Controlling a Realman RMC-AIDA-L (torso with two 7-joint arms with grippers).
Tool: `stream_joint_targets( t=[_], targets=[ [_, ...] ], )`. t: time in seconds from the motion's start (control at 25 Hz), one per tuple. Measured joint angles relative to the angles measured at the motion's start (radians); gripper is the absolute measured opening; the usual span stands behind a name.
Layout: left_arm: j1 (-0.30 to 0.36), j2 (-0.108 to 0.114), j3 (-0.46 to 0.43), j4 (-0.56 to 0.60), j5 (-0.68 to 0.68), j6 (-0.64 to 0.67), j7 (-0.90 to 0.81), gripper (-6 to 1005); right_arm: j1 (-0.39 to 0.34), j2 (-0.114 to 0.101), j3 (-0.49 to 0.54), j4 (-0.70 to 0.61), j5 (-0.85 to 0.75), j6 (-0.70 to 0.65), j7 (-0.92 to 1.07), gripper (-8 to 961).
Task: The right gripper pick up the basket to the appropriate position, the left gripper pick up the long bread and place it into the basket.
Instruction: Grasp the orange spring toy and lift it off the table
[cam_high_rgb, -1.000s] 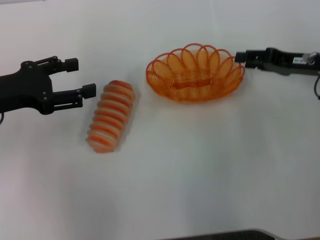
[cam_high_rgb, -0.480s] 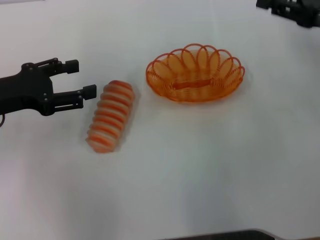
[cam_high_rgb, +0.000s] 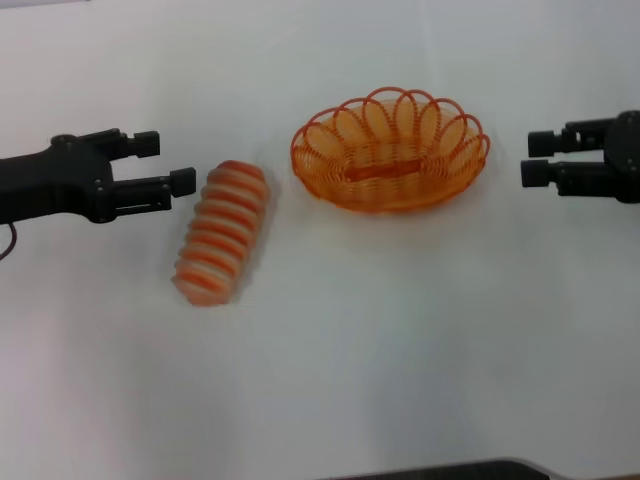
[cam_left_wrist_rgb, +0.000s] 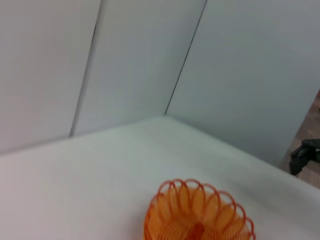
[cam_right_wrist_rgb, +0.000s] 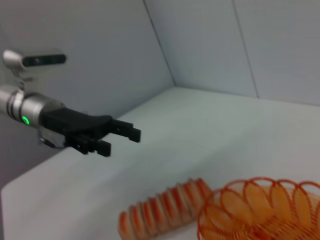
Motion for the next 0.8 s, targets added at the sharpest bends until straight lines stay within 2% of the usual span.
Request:
stream_joint_targets(
  t=[0.2, 0.36, 0.48, 0.6, 0.8],
  targets=[
    [-0.064, 0.004, 0.104, 0.117, 0.131, -0.068, -0.368, 825, -0.022, 0.002, 0.002, 0.005, -0.005, 0.069, -0.009, 524],
    [-0.119, 0.000, 0.272, 0.240, 0.271, -0.094, -0.642, 825, -0.033, 0.001, 0.002, 0.008, -0.005, 0.105, -0.011, 523],
    [-0.169, -0.017, 0.397, 0.306, 0.403, -0.131, -0.818, 825, -0.038, -0.002, 0.002, 0.010, -0.005, 0.116, -0.011, 522],
    [-0.217, -0.027, 0.465, 0.322, 0.478, -0.146, -0.939, 825, -0.041, -0.006, 0.003, 0.010, -0.004, 0.122, -0.011, 521],
    [-0.262, -0.027, 0.596, 0.294, 0.567, -0.186, -1.114, 825, -0.043, -0.012, 0.003, 0.010, -0.004, 0.143, -0.016, 520]
  ],
)
